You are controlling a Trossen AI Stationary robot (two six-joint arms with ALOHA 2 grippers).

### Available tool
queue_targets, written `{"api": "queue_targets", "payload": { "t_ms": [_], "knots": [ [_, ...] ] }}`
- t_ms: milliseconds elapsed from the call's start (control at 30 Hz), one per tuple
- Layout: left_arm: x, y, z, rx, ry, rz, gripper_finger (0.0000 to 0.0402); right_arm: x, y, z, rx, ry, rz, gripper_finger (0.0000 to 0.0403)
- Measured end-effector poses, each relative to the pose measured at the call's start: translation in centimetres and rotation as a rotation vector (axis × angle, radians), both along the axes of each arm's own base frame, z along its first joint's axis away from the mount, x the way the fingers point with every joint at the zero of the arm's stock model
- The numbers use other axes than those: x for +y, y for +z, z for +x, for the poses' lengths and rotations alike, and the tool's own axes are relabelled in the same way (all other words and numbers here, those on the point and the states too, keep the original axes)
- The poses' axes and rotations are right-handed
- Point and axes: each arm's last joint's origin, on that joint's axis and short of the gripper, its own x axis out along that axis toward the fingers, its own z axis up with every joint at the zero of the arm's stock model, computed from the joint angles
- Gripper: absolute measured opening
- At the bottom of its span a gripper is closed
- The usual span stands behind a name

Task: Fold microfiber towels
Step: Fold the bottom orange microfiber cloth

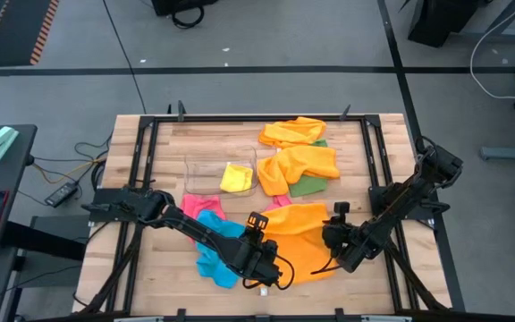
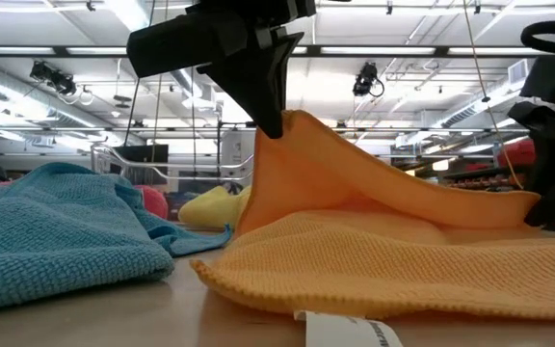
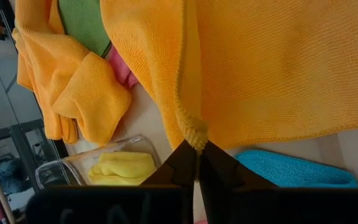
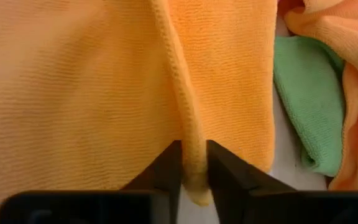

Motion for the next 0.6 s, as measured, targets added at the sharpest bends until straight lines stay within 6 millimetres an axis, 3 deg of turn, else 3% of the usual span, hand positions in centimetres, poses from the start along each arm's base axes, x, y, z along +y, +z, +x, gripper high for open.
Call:
{"api": "queue_targets", "payload": {
  "t_ms": [133,400,600],
  "knots": [
    [0.0,0.0,0.0,-0.001,0.001,-0.001,0.0009,0.0,0.0,0.0,0.019,0.01,0.008,0.001],
    [-0.2,0.0,0.2,-0.012,-0.018,-0.006,0.003,0.9,1.3,0.6,0.06,0.023,0.041,0.0008],
    [-0.9,0.0,0.0,0.002,-0.06,-0.014,0.001,2.6,3.4,2.0,0.096,0.082,0.143,0.0007]
  ]
}}
